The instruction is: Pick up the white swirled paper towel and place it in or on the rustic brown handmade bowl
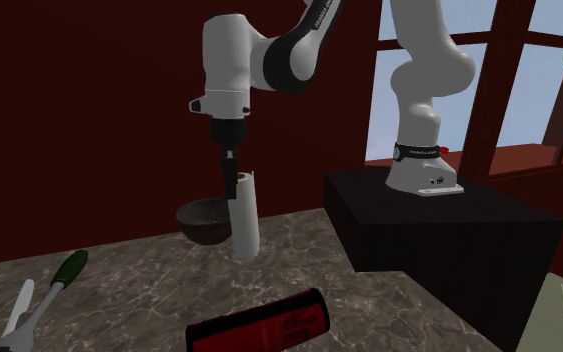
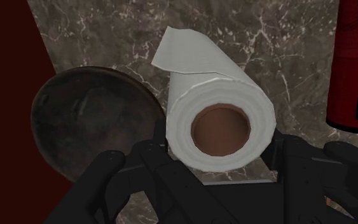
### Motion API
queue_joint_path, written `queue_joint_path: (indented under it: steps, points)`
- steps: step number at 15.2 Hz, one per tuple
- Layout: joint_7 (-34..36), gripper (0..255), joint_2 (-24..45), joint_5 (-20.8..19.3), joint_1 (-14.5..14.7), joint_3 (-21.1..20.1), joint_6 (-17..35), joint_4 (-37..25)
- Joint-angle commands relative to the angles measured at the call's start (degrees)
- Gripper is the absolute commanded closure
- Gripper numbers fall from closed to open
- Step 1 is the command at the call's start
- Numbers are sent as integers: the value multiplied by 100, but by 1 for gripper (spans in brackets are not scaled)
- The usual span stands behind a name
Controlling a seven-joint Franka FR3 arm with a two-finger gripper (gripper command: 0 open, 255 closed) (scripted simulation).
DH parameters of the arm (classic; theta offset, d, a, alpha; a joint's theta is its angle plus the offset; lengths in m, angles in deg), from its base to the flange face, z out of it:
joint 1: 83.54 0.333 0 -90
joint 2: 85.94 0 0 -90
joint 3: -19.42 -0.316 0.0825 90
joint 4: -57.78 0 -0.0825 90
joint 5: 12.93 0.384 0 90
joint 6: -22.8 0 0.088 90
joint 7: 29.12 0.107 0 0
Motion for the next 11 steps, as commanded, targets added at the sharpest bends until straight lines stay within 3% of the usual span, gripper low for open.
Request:
queue_joint_path:
  steps: [1, 11]
  points:
    - [-50, 255, -94, 56, -25, -30, -117, -25]
    - [-277, 255, -647, 350, -123, -172, -734, -118]
